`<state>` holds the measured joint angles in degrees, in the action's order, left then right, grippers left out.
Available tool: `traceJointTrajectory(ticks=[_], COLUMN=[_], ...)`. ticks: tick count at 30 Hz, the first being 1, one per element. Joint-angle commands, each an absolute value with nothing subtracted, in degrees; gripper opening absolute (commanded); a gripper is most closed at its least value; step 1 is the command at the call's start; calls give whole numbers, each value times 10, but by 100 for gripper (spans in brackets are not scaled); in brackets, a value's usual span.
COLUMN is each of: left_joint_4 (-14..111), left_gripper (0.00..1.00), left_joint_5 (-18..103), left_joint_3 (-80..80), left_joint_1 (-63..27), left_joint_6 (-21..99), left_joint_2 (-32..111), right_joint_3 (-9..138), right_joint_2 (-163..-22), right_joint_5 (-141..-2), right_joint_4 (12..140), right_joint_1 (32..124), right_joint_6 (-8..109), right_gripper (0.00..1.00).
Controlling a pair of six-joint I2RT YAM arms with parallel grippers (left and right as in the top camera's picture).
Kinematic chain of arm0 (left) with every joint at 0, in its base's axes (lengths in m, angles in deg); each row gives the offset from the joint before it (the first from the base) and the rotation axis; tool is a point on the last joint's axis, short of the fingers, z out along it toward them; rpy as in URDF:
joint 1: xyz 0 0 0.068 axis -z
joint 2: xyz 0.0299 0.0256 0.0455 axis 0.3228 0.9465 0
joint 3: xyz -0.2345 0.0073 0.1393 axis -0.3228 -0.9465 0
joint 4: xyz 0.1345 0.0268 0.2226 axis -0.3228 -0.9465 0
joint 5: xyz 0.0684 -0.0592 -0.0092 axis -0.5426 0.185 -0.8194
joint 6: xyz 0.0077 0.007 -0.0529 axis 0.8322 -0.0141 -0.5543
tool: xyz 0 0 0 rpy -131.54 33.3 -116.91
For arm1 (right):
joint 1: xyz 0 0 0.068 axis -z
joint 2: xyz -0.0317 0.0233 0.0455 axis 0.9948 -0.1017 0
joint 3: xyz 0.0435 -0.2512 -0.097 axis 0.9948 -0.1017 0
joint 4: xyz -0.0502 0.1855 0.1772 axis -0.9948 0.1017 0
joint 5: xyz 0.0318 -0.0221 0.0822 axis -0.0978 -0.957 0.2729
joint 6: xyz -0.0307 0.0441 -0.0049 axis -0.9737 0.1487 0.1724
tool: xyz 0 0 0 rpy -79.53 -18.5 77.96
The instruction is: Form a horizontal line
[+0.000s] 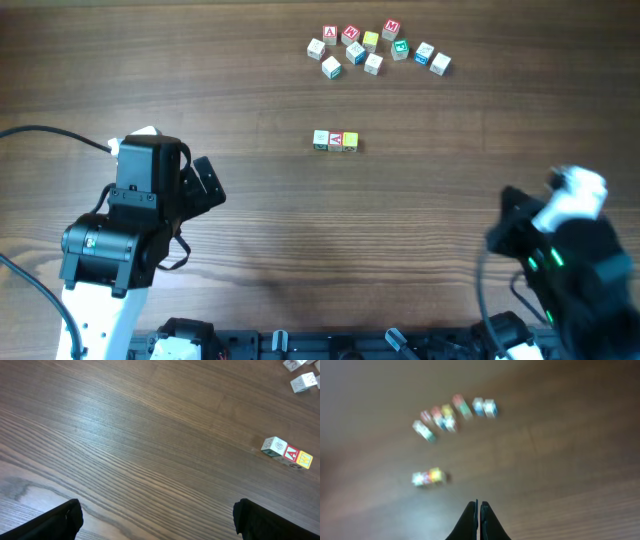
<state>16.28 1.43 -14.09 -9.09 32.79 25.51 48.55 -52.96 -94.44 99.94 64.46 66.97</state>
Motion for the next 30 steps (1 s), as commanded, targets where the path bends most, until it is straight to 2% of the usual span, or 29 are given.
traceJointTrajectory(ticks=[1, 5, 7, 8, 10, 11, 30], left_joint_4=[164, 164, 164, 164, 164, 164, 164], left_gripper=[100, 100, 100, 100, 100, 100, 100], left_joint_5=[17, 17, 17, 17, 17, 17, 17], left_joint_3=[-141, -141, -141, -141, -141, -141, -141], left_joint_1=[-94, -94, -94, -94, -94, -94, -94], left_joint_6=[322, 322, 322, 322, 322, 322, 322], left_joint_2=[253, 253, 253, 253, 253, 253, 253], right_joint_3=[473, 473, 473, 473, 473, 473, 473], right_joint_2=[-442, -415, -415, -415, -415, -415, -415], right_joint_5=[-969, -968, -968, -968, -969, -969, -968], right_joint_4=[1000, 1014, 1010, 1011, 1011, 1012, 1015], right_joint_1=[644, 644, 644, 644, 644, 644, 644], right_joint_6=[664, 666, 675, 684, 685, 685, 685], right_gripper=[5, 5, 31, 41, 75, 98, 100])
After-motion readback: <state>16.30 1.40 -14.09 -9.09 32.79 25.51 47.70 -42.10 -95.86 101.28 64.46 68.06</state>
